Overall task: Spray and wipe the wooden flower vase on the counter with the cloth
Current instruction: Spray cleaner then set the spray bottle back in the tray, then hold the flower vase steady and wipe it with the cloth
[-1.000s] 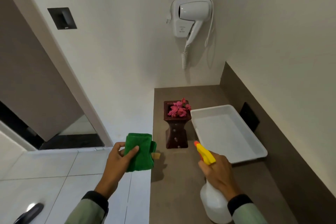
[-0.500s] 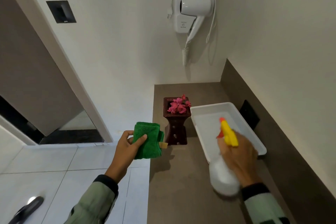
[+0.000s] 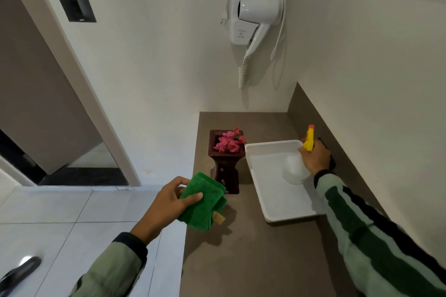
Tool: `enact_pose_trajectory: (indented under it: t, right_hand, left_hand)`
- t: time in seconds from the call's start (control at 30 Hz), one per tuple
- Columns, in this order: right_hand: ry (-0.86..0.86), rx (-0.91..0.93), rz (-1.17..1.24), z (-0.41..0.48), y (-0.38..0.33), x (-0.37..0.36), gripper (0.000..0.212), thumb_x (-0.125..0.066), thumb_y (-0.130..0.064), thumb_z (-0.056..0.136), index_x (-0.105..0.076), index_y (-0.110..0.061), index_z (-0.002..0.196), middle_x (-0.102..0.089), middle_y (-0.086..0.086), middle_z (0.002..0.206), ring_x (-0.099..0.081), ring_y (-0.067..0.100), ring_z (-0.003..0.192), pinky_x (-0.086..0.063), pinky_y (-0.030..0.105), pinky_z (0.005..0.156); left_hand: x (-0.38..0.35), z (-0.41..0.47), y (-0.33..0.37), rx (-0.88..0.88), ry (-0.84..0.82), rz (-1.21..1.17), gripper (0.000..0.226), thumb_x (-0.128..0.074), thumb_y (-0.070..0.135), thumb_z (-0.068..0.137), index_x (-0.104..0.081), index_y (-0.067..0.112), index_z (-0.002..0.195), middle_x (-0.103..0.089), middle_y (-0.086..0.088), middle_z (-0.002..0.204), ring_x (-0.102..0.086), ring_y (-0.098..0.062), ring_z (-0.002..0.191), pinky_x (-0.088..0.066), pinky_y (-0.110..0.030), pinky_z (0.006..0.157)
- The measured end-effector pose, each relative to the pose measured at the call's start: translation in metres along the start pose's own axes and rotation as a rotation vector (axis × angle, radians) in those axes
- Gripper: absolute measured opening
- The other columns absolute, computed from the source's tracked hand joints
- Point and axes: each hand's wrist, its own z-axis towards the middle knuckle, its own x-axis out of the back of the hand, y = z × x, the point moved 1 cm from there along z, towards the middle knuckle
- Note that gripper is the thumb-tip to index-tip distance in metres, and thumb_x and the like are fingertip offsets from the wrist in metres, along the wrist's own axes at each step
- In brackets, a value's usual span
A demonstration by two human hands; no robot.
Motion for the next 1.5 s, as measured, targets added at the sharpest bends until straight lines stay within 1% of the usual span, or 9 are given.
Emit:
enact_pose_trajectory:
  t: [0.23,0.37,0.47,0.7,0.83,0.93,1.07,1.37,1.5]
  right_hand:
    - [0.137,0.032,0.205,-0.038,-0.009,0.018,0.05,-0.079,-0.025,0.075,-0.053,-0.011,0.116,-0.065,0.017,0.111,-0.064,0.035,0.101,-0.054,0.053,0.088]
    - [-0.683,0.241,0.184,-0.145,-0.033,-0.013,0.085,-0.076,-0.074,0.049,-0.047,-0.042,0.123,-0.057,-0.017,0.115,-0.06,0.009,0.102,-0.054,0.036,0.084]
    - [-1.017,0.28,0.147,-0.2,-0.028,-0.052,0.1,-0.086,-0.058,0.053,-0.035,-0.039,0.138,-0.047,-0.015,0.137,-0.051,0.01,0.124,-0.049,0.042,0.103]
    - [-0.734,0.068,0.431,-0.208,0.008,-0.09,0.049,-0.076,-0.036,0.065,-0.058,-0.045,0.109,-0.073,-0.007,0.106,-0.069,0.012,0.099,-0.055,0.052,0.092]
    - [-0.501,-0.064,0.425,-0.188,0.028,-0.089,0.044,-0.065,-0.039,0.066,-0.045,-0.058,0.101,-0.069,-0.003,0.104,-0.068,0.016,0.091,-0.056,0.054,0.09]
    - [-0.37,-0.002,0.35,-0.178,0.013,-0.103,0.06,-0.061,-0.034,0.087,-0.027,-0.057,0.131,-0.053,-0.001,0.137,-0.054,0.023,0.121,-0.046,0.049,0.105]
    - [-0.068,0.122,0.158,-0.18,-0.012,-0.135,0.076,-0.063,-0.017,0.089,-0.018,-0.029,0.15,-0.03,0.003,0.156,-0.031,0.024,0.142,-0.029,0.04,0.116]
    - [-0.063,0.079,0.042,-0.175,-0.01,-0.183,0.083,-0.063,-0.005,0.086,-0.011,-0.01,0.151,-0.019,0.015,0.159,-0.021,0.031,0.146,-0.032,0.047,0.117]
    - [-0.047,0.006,0.115,-0.177,-0.027,-0.205,0.082,-0.063,-0.032,0.089,-0.012,-0.011,0.151,-0.018,0.016,0.159,-0.021,0.032,0.146,-0.026,0.05,0.118]
  left_hand:
    - [-0.005,0.005,0.009,0.015,-0.123,0.033,0.033,-0.078,0.035,0.08,-0.065,0.017,0.105,-0.078,-0.008,0.099,-0.077,-0.019,0.086,-0.064,-0.038,0.075]
    - [-0.003,0.012,0.023,-0.056,-0.336,0.155,0.031,-0.081,0.026,0.079,-0.065,0.016,0.104,-0.075,-0.011,0.104,-0.075,-0.025,0.092,-0.063,-0.041,0.078]
    - [-0.01,0.018,0.038,-0.177,-0.505,0.311,0.03,-0.083,0.015,0.077,-0.066,0.012,0.102,-0.073,-0.008,0.103,-0.072,-0.024,0.094,-0.062,-0.038,0.08]
    - [-0.002,0.046,0.084,-0.42,-0.551,0.646,0.057,-0.079,0.046,0.075,-0.058,0.035,0.126,-0.057,0.02,0.12,-0.048,0.022,0.106,-0.041,-0.009,0.088]
    - [0.014,0.088,0.1,-0.546,-0.137,0.823,0.089,-0.064,0.074,0.068,-0.038,0.033,0.143,-0.047,0.001,0.147,-0.041,-0.018,0.134,-0.034,-0.044,0.111]
    - [0.004,0.123,0.097,-0.491,-0.111,1.006,0.111,-0.066,0.076,0.068,-0.022,0.02,0.153,-0.027,-0.008,0.162,-0.024,-0.028,0.148,-0.024,-0.054,0.119]
    - [-0.013,0.148,0.093,-0.403,-0.271,0.98,0.118,-0.076,0.071,0.062,-0.024,0.015,0.152,-0.042,-0.012,0.152,-0.041,-0.033,0.137,-0.036,-0.051,0.114]
    - [0.003,0.15,0.077,-0.433,-0.159,0.973,0.099,-0.058,0.086,0.062,-0.045,0.018,0.133,-0.056,-0.008,0.124,-0.052,-0.026,0.115,-0.046,-0.042,0.101]
    - [-0.006,0.152,0.07,-0.393,-0.211,1.068,0.121,-0.036,0.09,0.069,-0.01,0.011,0.156,-0.015,-0.011,0.165,-0.008,-0.027,0.153,-0.011,-0.047,0.125]
